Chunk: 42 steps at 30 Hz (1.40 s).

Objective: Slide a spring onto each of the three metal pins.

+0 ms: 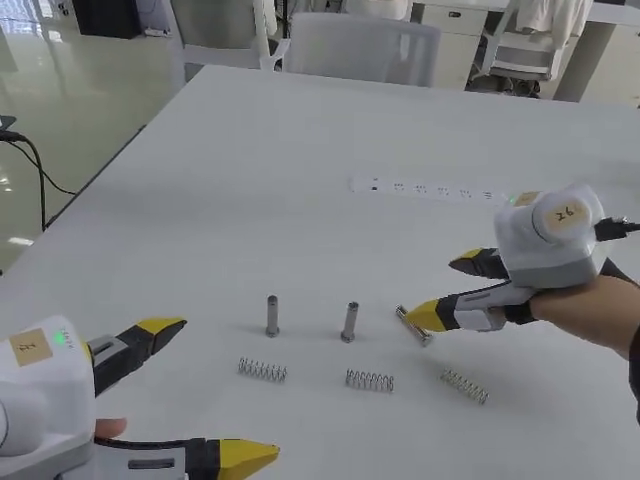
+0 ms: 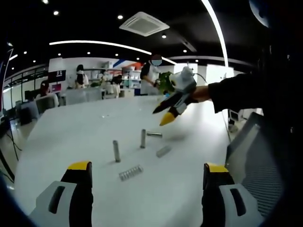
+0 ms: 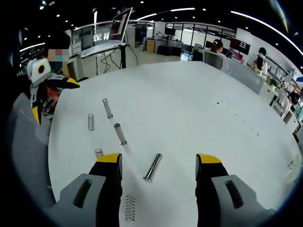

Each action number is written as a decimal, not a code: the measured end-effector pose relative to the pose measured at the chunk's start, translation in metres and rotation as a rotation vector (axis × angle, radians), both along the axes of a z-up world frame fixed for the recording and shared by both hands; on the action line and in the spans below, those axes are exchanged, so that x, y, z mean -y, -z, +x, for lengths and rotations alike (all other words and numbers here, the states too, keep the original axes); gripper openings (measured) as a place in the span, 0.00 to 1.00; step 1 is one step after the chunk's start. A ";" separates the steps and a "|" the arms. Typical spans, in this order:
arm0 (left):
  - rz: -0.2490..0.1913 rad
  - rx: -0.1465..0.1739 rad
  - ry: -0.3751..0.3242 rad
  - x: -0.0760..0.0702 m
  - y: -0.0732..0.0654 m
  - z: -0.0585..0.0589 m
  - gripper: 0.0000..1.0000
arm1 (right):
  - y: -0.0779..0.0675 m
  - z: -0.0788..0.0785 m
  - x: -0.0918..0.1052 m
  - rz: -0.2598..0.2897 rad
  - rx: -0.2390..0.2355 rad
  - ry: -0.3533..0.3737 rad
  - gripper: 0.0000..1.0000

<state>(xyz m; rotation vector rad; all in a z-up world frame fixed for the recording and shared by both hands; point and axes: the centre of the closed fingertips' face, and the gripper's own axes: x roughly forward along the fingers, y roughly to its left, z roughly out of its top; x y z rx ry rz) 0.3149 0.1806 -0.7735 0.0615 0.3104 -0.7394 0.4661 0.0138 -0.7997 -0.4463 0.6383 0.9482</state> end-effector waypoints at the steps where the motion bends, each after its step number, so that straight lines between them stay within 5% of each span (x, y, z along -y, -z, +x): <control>1: 0.000 -0.004 0.000 0.000 0.001 -0.001 0.94 | 0.003 0.001 -0.001 -0.007 -0.011 0.007 0.57; 21: 0.002 -0.039 -0.003 -0.001 0.007 -0.003 0.93 | 0.042 0.016 -0.007 -0.114 -0.120 0.092 0.21; 27: -0.002 -0.042 -0.004 -0.003 0.008 -0.002 0.92 | 0.056 0.015 -0.006 -0.130 -0.157 0.112 0.17; 42: -0.005 -0.050 -0.002 -0.004 0.010 -0.001 0.91 | 0.061 0.015 -0.011 -0.161 -0.182 0.148 0.08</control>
